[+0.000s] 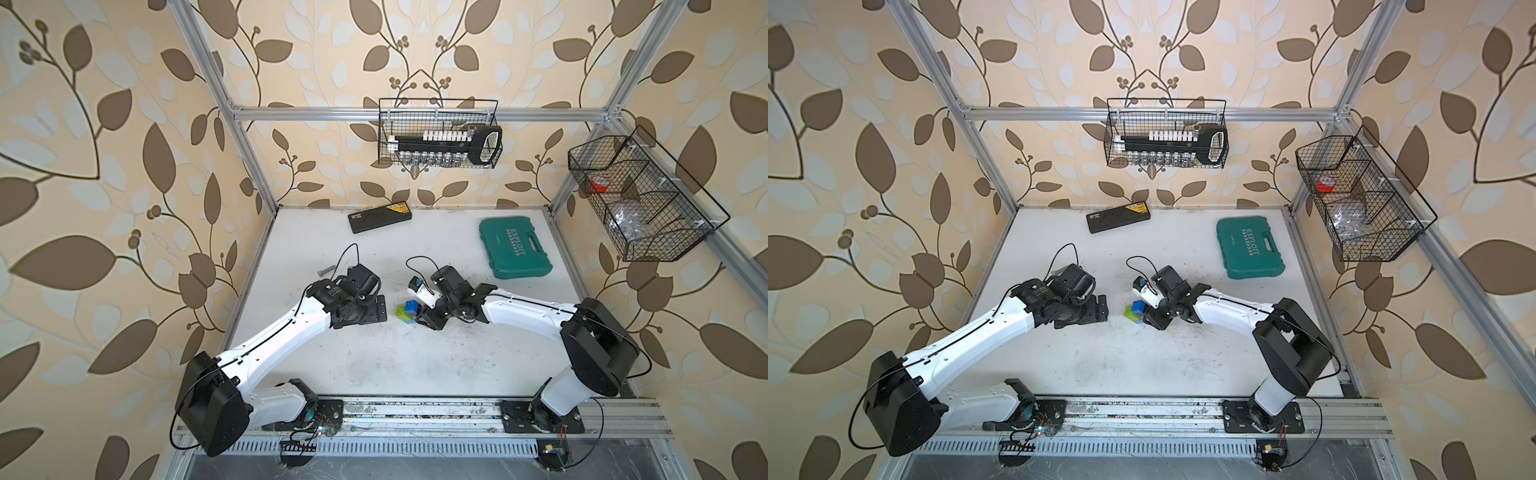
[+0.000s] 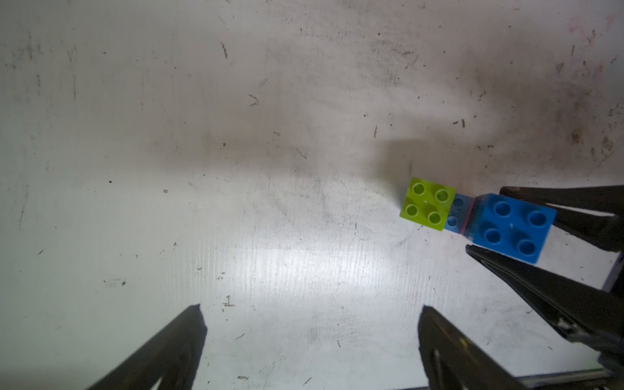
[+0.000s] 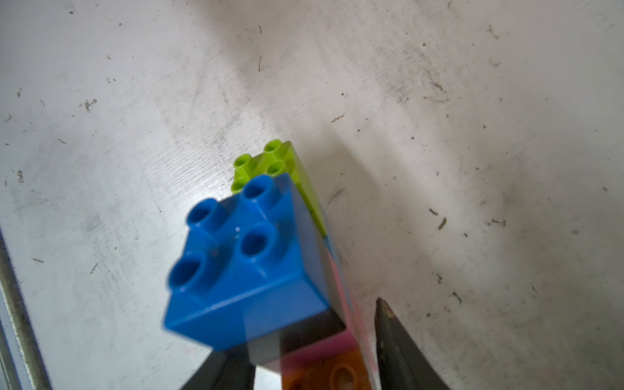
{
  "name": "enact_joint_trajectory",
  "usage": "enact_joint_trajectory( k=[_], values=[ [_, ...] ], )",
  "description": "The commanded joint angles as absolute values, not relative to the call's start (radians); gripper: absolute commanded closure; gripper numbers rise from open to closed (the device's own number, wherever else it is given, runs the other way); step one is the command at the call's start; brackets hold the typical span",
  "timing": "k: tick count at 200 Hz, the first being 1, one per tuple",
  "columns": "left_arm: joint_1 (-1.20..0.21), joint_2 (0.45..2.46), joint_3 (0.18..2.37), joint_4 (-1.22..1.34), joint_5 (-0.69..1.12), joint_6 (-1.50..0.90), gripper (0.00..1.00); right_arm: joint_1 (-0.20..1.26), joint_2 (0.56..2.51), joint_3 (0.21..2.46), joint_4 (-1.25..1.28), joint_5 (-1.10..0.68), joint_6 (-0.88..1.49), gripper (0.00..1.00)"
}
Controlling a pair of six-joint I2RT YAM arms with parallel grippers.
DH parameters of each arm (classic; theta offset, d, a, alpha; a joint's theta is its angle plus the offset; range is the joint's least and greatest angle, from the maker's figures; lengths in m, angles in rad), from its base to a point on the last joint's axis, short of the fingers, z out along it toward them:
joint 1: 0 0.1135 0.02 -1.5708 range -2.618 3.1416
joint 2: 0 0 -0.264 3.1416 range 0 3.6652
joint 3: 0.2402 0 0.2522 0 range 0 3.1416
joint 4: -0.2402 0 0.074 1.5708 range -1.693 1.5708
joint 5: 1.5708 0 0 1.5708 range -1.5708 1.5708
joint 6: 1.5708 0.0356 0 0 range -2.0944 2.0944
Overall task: Assemble the number 4 with lego
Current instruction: Adjust the lego brick at the center of the board.
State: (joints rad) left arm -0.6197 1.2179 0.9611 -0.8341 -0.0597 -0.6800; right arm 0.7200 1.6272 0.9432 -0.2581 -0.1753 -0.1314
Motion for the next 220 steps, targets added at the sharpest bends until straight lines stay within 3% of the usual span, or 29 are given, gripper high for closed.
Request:
enact_joint_trajectory(
  k=[1,40,125,171,220],
  values=[
    [-0.605,1.201,0.964,-0.834,-0.06,-0.661,0.01,0.723,1.657,0.977,-0.268,-0.186,-0.126,0.55],
    [-0.601,1.207,0.97,-0.831,-0.049,-0.659,0.01,0.693,1.687,1.01,-0.313,-0.287,-0.106,0.61],
    [-0.593,1.215,0.982,-0.827,-0.041,-0.647,0.01,0.556,1.784,1.052,-0.362,-0.581,0.0,0.66],
    [-0.586,1.212,0.979,-0.825,-0.041,-0.643,0.01,0.528,1.799,1.043,-0.358,-0.6,0.02,0.53],
    [-0.581,1.213,0.982,-0.825,-0.039,-0.643,0.01,0.514,1.813,1.06,-0.363,-0.596,0.034,0.5]
  ],
)
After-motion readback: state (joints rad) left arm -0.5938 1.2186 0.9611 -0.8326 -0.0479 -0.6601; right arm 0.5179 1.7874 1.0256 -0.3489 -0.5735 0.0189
